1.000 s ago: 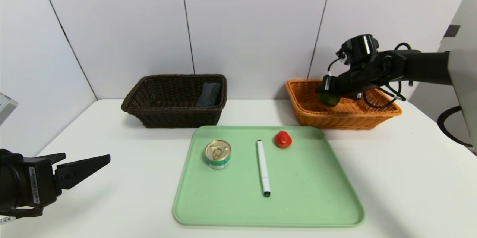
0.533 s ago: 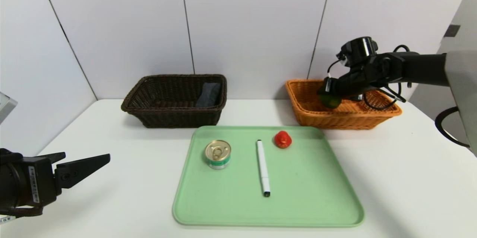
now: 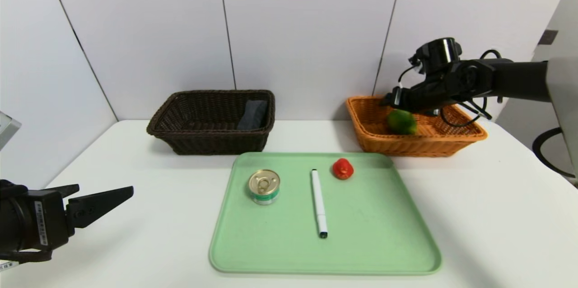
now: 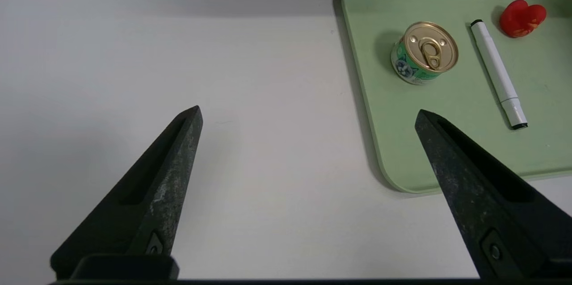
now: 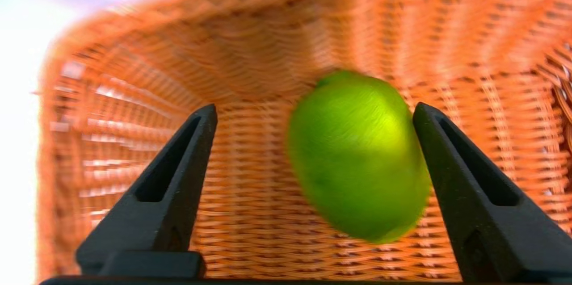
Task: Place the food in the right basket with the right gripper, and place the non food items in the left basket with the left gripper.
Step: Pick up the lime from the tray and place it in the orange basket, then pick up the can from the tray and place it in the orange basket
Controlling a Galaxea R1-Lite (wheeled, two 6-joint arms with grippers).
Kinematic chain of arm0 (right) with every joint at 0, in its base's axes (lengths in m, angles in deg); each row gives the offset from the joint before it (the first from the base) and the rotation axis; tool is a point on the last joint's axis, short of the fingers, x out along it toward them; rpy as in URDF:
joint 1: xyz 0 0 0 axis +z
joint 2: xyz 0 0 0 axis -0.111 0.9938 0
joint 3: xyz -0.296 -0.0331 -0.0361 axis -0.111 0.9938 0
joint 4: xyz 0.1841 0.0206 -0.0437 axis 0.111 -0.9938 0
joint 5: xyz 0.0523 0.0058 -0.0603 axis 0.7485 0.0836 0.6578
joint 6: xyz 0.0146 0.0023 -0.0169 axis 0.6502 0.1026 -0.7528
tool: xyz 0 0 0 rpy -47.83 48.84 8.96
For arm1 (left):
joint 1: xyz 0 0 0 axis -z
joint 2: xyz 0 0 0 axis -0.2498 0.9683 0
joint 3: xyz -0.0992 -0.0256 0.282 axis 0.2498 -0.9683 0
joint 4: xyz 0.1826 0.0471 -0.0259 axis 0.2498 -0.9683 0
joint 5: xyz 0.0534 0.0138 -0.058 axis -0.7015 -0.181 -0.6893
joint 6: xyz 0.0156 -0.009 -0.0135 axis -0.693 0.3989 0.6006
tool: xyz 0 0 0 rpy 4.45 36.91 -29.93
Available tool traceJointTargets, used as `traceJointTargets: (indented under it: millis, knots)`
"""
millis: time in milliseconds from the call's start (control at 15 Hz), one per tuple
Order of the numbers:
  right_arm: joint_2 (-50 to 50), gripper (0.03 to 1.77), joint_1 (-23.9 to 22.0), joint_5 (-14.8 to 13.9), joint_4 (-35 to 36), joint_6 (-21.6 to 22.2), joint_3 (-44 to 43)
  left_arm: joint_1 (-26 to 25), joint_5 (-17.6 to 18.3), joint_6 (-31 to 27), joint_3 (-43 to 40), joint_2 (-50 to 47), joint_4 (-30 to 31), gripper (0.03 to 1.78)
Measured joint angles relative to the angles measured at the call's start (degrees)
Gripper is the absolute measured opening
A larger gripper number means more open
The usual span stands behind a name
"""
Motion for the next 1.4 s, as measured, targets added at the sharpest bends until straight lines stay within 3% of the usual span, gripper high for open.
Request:
traceJointTargets:
  millis: [200, 333, 467, 667, 1000, 1133, 1400]
  knots:
    - [-3.83, 1.58, 1.51, 4.57, 1.79, 2.88, 0.0, 0.02, -0.02, 0.05, -0.12, 0.0, 0.06, 1.69]
    - [-7.53, 1.61, 4.9, 4.92, 1.38, 5.3, 0.44, 0.02, 0.0, 0.06, -0.12, -0.01, 0.09, 1.69]
    - [-11.58, 1.63, 9.05, 2.17, -0.83, 5.83, 2.43, 0.05, 0.0, 0.05, -0.06, -0.22, 0.17, 1.69]
    - [-16.15, 1.66, 13.69, -5.56, -2.28, 5.72, 5.53, 0.05, -0.02, 0.05, 0.16, -0.76, 0.26, 1.69]
    - [-18.83, 1.68, 20.14, -13.78, -8.35, 8.3, 2.27, 0.1, 0.5, 0.11, -0.06, -2.57, 0.1, 1.69]
    - [-20.04, 1.69, 23.06, -15.3, -8.57, 9.37, 4.68, 0.07, 0.56, 0.11, -0.26, -3.23, 0.01, 1.69]
    - [-23.52, 1.69, 30.73, -16.15, -3.47, 9.18, 20.53, 0.05, 0.54, 0.89, -0.78, -4.17, 0.0, 1.69]
